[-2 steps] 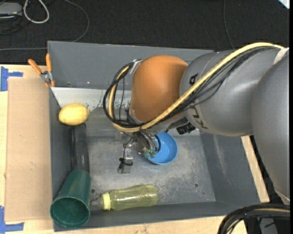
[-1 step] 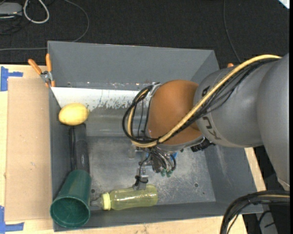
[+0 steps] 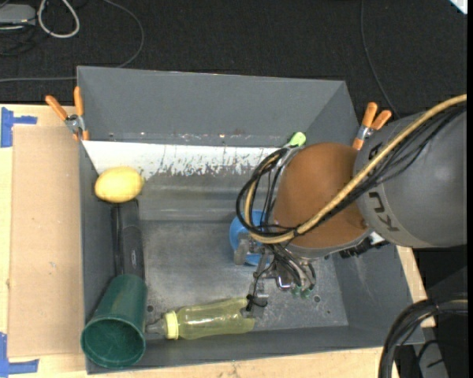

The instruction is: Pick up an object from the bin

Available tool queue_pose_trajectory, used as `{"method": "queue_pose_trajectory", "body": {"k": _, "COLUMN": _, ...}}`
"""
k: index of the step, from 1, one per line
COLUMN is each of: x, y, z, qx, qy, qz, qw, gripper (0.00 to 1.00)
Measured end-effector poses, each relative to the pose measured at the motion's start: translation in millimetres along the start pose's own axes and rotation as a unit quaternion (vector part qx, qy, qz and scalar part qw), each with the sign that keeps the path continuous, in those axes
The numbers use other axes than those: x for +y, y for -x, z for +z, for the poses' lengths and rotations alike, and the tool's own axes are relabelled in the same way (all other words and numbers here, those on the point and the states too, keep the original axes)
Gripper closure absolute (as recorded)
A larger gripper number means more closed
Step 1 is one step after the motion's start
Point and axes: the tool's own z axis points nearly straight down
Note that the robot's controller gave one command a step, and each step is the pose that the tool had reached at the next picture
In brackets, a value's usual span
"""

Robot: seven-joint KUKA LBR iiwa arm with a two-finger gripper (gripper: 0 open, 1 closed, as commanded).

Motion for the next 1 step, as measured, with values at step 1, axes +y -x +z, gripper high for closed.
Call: {"method": "queue_pose_trajectory", "body": {"k": 1, "x": 36.1, "y": -15.9, "z": 77.3, "qx": 0.001, "qy": 0.001, "qz": -0.129, "qw": 0.9916, "gripper": 0.0}}
